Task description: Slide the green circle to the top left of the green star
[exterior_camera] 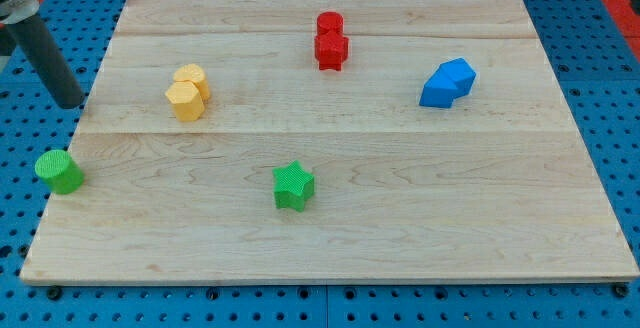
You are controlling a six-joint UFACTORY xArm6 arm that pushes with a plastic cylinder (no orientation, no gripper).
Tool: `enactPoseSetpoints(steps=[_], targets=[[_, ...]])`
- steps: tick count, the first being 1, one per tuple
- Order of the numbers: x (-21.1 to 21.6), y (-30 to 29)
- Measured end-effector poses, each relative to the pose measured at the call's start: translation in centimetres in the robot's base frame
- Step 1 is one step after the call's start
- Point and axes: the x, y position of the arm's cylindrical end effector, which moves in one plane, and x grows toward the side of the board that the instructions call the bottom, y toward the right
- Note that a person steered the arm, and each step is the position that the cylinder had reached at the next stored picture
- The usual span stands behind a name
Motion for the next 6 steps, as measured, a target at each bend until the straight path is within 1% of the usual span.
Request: enactPoseSetpoints(steps=[1,3,4,5,6], targets=[[0.3,-0.3],[7.0,-0.2],[7.0,-0.2],[8.1,-0.2],[12.3,-0.2]])
